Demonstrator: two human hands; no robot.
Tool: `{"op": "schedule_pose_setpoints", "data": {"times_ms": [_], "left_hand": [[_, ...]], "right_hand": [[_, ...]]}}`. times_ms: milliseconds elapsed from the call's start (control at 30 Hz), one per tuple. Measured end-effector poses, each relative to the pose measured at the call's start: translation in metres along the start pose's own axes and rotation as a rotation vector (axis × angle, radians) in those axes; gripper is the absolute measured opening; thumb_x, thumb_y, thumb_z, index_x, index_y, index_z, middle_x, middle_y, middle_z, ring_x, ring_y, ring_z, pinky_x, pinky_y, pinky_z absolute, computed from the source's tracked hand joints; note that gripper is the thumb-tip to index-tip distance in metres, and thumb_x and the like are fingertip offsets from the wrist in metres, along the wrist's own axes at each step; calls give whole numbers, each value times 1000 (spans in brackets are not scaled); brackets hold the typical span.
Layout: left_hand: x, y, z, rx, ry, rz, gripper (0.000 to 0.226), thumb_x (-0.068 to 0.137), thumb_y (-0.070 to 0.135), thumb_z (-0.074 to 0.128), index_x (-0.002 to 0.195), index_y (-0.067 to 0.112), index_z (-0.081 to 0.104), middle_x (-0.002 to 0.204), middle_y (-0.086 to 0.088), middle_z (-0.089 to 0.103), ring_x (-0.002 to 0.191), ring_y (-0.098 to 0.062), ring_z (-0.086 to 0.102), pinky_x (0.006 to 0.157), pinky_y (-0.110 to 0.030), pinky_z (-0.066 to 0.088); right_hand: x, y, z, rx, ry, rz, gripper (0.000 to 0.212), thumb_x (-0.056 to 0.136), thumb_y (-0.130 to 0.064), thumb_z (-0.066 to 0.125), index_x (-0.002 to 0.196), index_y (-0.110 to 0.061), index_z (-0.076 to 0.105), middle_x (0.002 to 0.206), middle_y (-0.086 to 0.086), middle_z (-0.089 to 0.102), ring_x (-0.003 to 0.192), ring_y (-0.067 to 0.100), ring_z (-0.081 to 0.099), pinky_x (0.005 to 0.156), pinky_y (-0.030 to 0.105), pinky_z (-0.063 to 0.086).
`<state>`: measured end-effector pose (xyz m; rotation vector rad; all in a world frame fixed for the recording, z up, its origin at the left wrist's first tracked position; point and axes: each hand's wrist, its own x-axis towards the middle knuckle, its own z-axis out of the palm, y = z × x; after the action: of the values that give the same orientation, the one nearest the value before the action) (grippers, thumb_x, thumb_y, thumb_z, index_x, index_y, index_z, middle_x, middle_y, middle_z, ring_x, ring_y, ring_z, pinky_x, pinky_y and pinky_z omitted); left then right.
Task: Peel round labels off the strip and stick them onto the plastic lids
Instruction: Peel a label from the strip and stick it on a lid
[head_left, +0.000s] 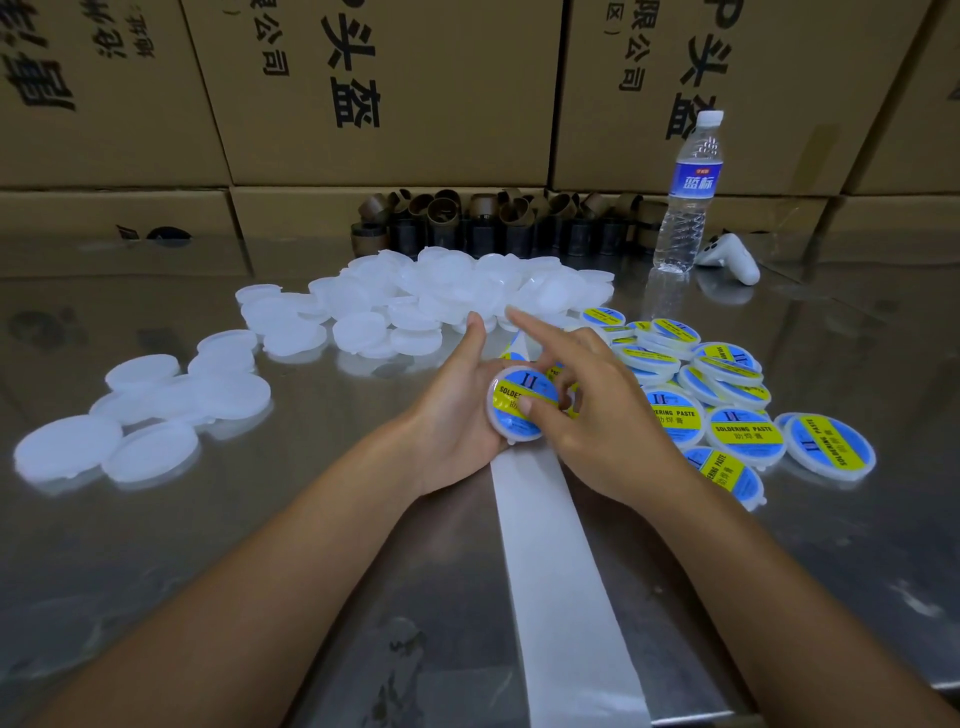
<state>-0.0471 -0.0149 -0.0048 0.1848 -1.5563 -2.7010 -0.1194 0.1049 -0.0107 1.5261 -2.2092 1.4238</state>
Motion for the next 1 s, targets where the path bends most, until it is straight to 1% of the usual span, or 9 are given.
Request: {"op": "schedule_pose_setpoints", "data": {"times_ms": [133,267,333,400,500,567,733,867,1000], "left_hand": [[1,0,0,59,12,7,63,98,56,21,123,9,56,117,-14,65,104,-20,66,95,-33,50],[1,-3,1,144,65,34,41,100,32,40,127,4,54,116,-12,65,103,-19,64,96,-31,49],[1,-4,1,150,81,53,36,100,26,43,122,2,56,113,-12,66,101,-19,65,93,-29,51],[1,-4,1,175,105,71,32,100,21,45,119,-1,57,114,-14,66,100,-19,65,90,-28,52],[1,-6,0,245,136,81,26,101,15,43,107,-3,60,111,-20,63,88,-19,66,80,-23,54],[-1,-6,0,240,136,81,26,101,16,41,103,-2,61,110,-20,63,87,-20,66,79,-24,54],[-1,-4,1,203,121,94,36,101,27,41,127,10,59,116,-7,67,96,-14,66,92,-28,51],[-1,-3,1,186,136,102,27,99,34,43,113,27,65,109,4,71,91,-10,67,86,-27,52],[-1,-4,0,158,149,110,22,96,27,50,111,21,66,108,-1,71,91,-12,67,85,-26,54]], "right_hand": [[2,4,1,24,115,62,67,78,-16,74,127,-47,41,88,-12,48,68,7,49,63,8,39],[2,8,3,-90,144,66,46,77,-29,74,118,-32,54,81,-17,47,74,1,45,68,24,42],[3,8,3,-112,172,69,27,81,-25,70,105,-30,59,77,-16,49,75,-1,44,68,26,39],[4,9,2,-115,189,76,18,83,-18,66,94,-31,60,77,-11,53,72,0,47,67,23,40],[5,11,2,-119,181,109,16,85,-16,65,95,-27,63,81,-6,53,69,-1,47,63,8,37],[5,12,2,-109,187,129,14,86,-19,65,95,-29,61,83,-5,52,69,-1,47,62,7,36],[6,10,1,13,253,204,17,85,-31,66,96,-26,54,81,-2,54,67,8,49,61,18,38],[7,6,-1,83,204,267,15,86,-34,66,86,-23,57,66,-2,63,51,-1,51,51,14,36],[6,6,-3,51,174,279,15,88,-30,64,75,-23,62,58,-4,61,49,1,51,49,12,36]]}}
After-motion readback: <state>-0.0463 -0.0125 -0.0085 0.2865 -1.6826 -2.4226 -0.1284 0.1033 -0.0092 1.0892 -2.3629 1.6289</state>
